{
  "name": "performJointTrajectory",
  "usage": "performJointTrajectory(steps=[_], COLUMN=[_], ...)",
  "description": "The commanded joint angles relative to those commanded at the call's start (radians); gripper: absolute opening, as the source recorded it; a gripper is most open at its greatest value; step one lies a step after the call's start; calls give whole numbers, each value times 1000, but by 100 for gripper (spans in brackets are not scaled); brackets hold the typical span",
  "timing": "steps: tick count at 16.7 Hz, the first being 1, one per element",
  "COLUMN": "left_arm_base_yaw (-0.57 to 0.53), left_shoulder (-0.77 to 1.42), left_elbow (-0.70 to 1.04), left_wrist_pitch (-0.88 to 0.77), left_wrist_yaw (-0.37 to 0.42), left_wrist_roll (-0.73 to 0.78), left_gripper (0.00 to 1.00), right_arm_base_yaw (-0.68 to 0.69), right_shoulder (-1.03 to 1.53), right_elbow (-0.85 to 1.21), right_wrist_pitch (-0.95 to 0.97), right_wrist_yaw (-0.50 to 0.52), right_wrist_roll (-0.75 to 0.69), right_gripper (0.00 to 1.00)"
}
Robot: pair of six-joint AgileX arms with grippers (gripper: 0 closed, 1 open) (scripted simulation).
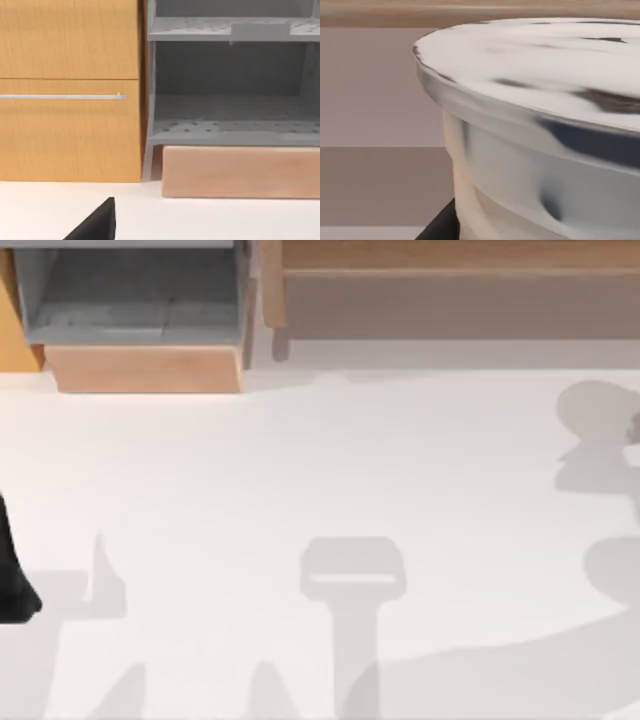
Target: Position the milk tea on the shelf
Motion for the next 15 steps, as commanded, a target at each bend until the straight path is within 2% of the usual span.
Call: performJointTrajectory(steps=[9, 15], left_arm_base_yaw=[0, 0], left_shoulder=[0, 0], left_elbow=[0, 0], left_wrist_pitch=[0, 0], left_wrist_yaw=[0, 0], left_wrist_roll=[0, 0], left_gripper=[100, 100], right_arm_base_yaw=[-5, -32], right_shoulder=[-44, -223], right_elbow=[17, 50], right_wrist_pitch=[-38, -312], right_wrist_yaw=[16, 169], right_wrist_roll=[1, 23], right_gripper=[0, 0])
